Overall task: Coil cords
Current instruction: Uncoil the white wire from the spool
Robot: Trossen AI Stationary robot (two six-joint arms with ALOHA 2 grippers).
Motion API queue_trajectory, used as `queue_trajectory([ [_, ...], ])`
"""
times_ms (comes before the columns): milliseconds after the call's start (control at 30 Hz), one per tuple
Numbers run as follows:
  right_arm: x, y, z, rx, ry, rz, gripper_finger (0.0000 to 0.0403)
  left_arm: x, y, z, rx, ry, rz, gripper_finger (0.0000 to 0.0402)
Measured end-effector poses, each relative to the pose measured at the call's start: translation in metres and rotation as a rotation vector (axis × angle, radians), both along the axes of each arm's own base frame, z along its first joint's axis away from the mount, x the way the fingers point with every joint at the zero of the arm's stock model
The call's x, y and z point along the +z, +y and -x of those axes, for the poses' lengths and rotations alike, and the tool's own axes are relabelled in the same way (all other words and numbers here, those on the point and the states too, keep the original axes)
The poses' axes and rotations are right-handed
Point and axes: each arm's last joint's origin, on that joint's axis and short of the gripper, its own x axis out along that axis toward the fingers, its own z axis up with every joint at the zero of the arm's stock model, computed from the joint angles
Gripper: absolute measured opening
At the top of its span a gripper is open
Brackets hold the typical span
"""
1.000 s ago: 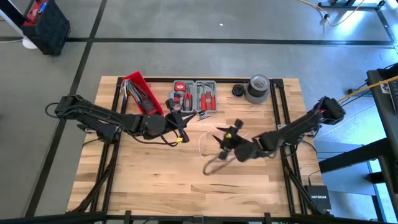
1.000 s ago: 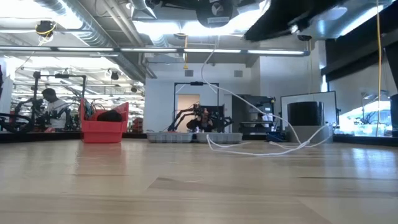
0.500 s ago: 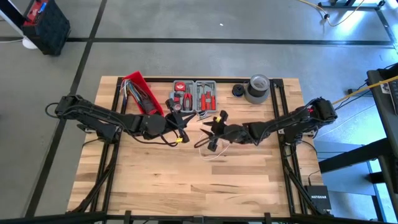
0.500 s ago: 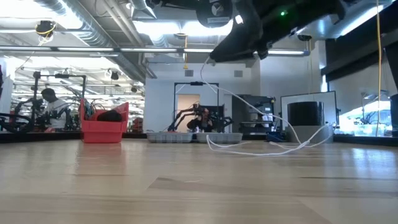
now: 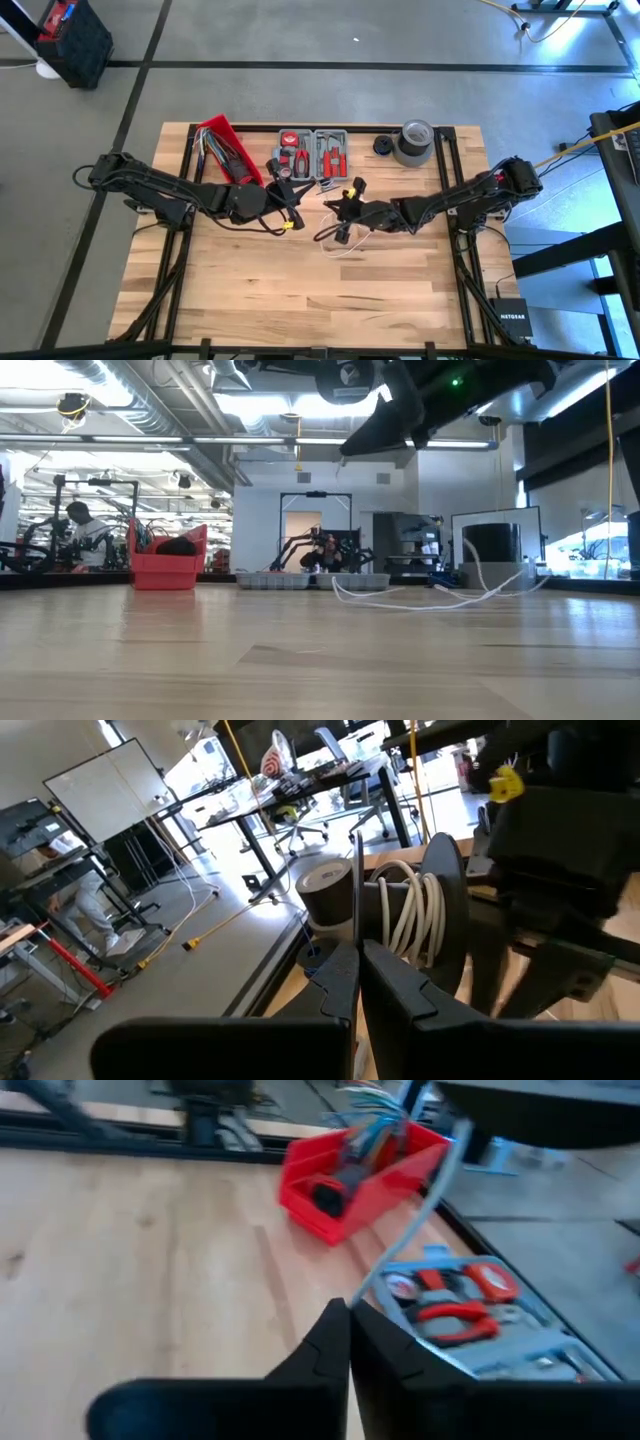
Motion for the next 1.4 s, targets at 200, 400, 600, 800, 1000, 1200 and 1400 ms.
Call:
queue_trajectory([
  [200,0.001,0.015,0.001,0.128,-0.01,-0.024,0.0008,0.001,0.0,0.0,0.002,-0.012,0.008,0.0005],
  [400,0.012,0.034,0.001,0.246,-0.094,0.046,0.0008,0.002,0.002,-0.001,0.013,-0.046,0.042,0.0005],
  [600,0.042,0.058,0.009,0.28,-0.161,0.197,0.0005,0.0,0.002,0.0,0.01,-0.024,0.014,0.0005],
  [800,0.072,0.07,0.038,0.202,-0.121,0.291,0.0003,-0.009,0.005,0.001,0.004,0.097,-0.071,0.0005],
  [1000,0.063,0.066,0.068,0.092,0.08,0.201,0.0006,-0.01,-0.002,0.002,-0.034,0.169,-0.176,0.0005],
  [1200,0.028,0.057,0.083,-0.021,0.278,0.098,0.0004,-0.011,-0.011,0.004,-0.081,0.218,-0.251,0.0005],
  [1400,-0.022,0.045,0.074,-0.047,0.234,0.025,0.0004,-0.006,-0.016,0.004,-0.094,0.17,-0.255,0.0005],
])
